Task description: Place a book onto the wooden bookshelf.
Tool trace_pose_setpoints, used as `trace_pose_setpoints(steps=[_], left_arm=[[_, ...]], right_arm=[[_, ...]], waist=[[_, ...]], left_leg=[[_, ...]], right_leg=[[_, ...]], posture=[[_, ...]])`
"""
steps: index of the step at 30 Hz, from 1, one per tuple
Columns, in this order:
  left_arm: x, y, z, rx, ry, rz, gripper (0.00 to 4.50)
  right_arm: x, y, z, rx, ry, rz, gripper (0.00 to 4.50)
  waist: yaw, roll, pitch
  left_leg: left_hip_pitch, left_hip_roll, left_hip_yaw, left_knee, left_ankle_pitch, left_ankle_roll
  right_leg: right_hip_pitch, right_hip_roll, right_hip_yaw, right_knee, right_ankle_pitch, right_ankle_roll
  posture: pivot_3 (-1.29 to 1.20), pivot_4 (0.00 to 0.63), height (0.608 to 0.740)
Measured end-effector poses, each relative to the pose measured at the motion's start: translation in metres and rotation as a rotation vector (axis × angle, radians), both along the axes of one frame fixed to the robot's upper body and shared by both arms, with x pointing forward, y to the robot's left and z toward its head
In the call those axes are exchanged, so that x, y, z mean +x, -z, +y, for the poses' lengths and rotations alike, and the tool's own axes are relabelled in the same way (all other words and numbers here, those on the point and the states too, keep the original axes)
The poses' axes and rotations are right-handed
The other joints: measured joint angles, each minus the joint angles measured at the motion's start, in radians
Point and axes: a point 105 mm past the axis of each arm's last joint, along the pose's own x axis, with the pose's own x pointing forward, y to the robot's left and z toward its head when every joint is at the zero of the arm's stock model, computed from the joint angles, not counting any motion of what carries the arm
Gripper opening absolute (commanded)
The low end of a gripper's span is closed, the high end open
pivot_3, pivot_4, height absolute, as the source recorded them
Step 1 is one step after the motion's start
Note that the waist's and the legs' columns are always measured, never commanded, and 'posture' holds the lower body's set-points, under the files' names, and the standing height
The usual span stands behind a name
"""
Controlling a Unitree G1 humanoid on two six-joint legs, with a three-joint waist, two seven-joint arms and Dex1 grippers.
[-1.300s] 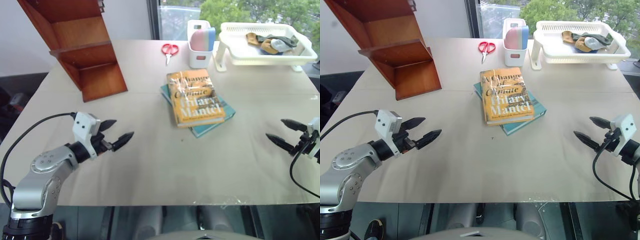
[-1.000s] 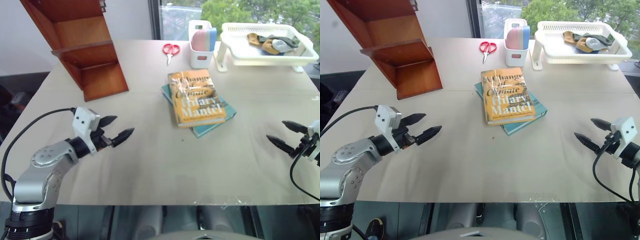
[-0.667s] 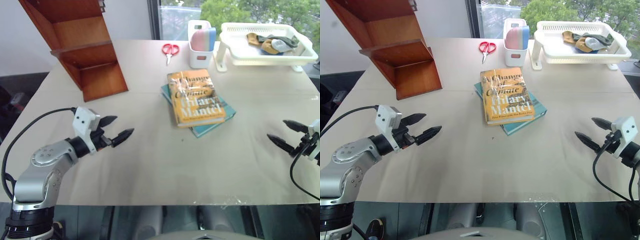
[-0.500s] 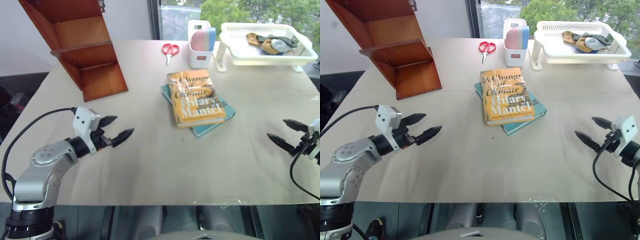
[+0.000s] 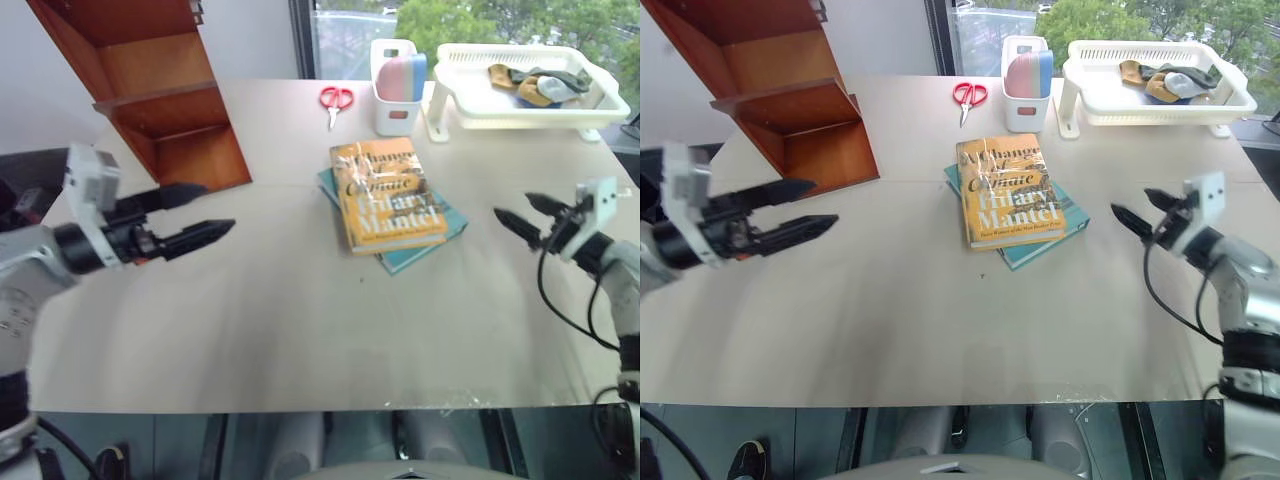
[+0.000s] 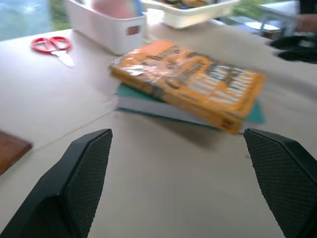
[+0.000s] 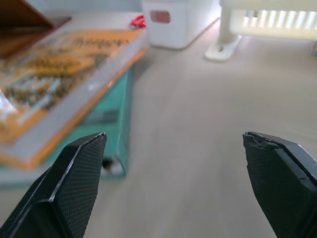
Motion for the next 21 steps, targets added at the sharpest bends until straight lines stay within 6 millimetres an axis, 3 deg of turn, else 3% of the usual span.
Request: trace_pose_setpoints(steps=[2,5,10,11,17,21], left_arm=[[-0.011,-0.014,0.004,0.036,0.068,0.014,4.49],[-0.018,-0.016,0.006,0.055,0.116,0.045,4.49],[-0.028,-0.021,0.008,0.077,0.158,0.056,4.49],[-0.031,-0.024,0.009,0.088,0.162,0.053,4.49],[-0.040,-0.022,0.019,0.120,0.117,0.070,4.49],[-0.043,-0.016,0.027,0.151,0.068,0.092,4.49]], right_arm=[[0.015,-0.005,0.019,0.078,-0.021,0.025,4.50],[0.027,0.000,0.034,0.120,-0.027,0.073,4.50],[0.054,0.034,0.067,0.142,-0.002,0.230,4.50],[0.055,0.041,0.070,0.135,0.000,0.255,4.50],[0.058,0.044,0.087,0.077,-0.078,0.234,4.50],[0.050,0.046,0.111,0.001,-0.242,0.181,4.50]], waist=[[-0.004,0.001,0.001],[-0.005,0.001,0.001],[-0.013,0.001,0.002],[-0.012,0.001,0.002],[-0.020,0.001,0.002],[-0.034,0.000,0.001]], left_leg=[[0.000,0.000,0.000,-0.001,0.000,0.000],[-0.001,0.000,0.000,-0.002,0.000,0.000],[-0.003,0.000,0.003,-0.003,0.000,0.000],[-0.004,0.000,0.003,-0.003,0.000,0.000],[-0.002,0.001,0.005,-0.004,0.000,0.000],[-0.001,0.003,0.006,-0.004,0.000,-0.001]], right_leg=[[0.000,0.000,0.000,-0.001,0.000,0.000],[-0.002,0.000,0.000,-0.002,0.000,0.000],[-0.006,0.000,0.002,0.001,0.000,-0.001],[-0.008,0.000,0.003,0.001,0.000,-0.001],[-0.008,0.001,0.004,0.002,0.000,-0.001],[-0.008,0.002,0.005,0.002,0.000,-0.001]], posture=[[0.00,0.150,0.740],[0.00,0.150,0.740],[0.00,0.150,0.740],[0.00,0.150,0.740],[0.00,0.150,0.740],[0.00,0.150,0.740]])
